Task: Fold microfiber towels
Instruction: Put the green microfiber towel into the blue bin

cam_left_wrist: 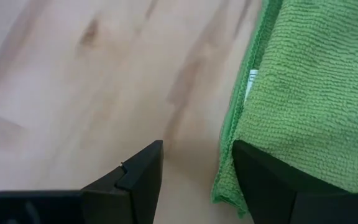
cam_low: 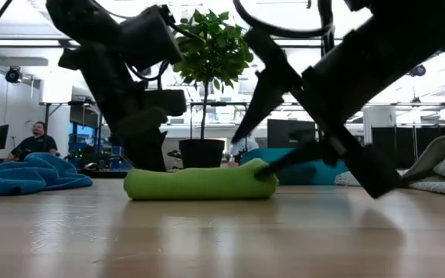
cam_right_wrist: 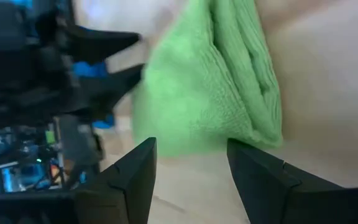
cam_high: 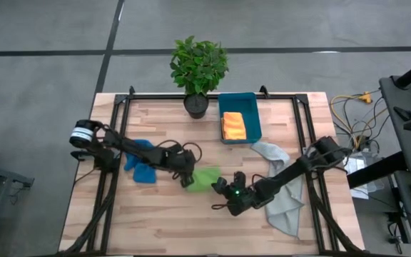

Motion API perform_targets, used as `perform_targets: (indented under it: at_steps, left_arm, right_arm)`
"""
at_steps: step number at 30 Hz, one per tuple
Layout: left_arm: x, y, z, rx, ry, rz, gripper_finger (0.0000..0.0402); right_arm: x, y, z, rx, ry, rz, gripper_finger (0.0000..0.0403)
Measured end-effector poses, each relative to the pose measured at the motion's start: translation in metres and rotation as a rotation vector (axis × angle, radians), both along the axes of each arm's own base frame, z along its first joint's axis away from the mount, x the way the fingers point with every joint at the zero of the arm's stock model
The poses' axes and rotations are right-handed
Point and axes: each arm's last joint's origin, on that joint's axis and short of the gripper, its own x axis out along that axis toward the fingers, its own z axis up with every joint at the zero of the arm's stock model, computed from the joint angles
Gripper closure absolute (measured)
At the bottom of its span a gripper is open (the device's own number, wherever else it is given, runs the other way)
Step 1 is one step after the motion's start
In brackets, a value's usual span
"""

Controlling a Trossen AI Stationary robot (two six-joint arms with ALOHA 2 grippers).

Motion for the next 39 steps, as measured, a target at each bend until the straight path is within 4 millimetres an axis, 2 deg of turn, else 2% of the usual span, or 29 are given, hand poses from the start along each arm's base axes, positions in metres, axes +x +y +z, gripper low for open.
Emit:
perform_targets:
  at_steps: [4, 8, 13, 23, 27, 33, 39]
  left_arm:
    - [-0.001, -0.007, -0.003, -0.024, 0.000, 0.038, 0.0219]
    - [-0.002, -0.008, -0.004, -0.043, -0.005, 0.070, 0.0219]
    - [-0.001, -0.009, -0.004, -0.042, -0.016, 0.072, 0.0219]
    - [-0.001, -0.009, -0.004, -0.068, -0.030, 0.109, 0.0219]
    - [-0.001, -0.009, -0.004, -0.070, -0.031, 0.110, 0.0219]
    - [-0.002, -0.009, -0.005, -0.072, -0.028, 0.110, 0.0219]
    - [-0.005, -0.009, -0.008, -0.103, -0.024, 0.172, 0.0219]
  right_arm:
    - [0.000, 0.002, -0.007, 0.070, 0.018, 0.010, 0.0211]
    - [0.002, 0.009, -0.002, 0.099, -0.031, 0.032, 0.0211]
    - [0.000, 0.013, 0.000, 0.097, 0.058, 0.056, 0.0211]
    - [0.008, -0.016, -0.005, 0.073, 0.116, -0.031, 0.0211]
    - [0.009, -0.020, -0.005, 0.072, 0.116, -0.044, 0.0211]
    - [0.009, -0.018, -0.006, 0.090, 0.132, -0.017, 0.0211]
    - [0.009, -0.001, 0.001, 0.132, 0.128, 0.046, 0.0211]
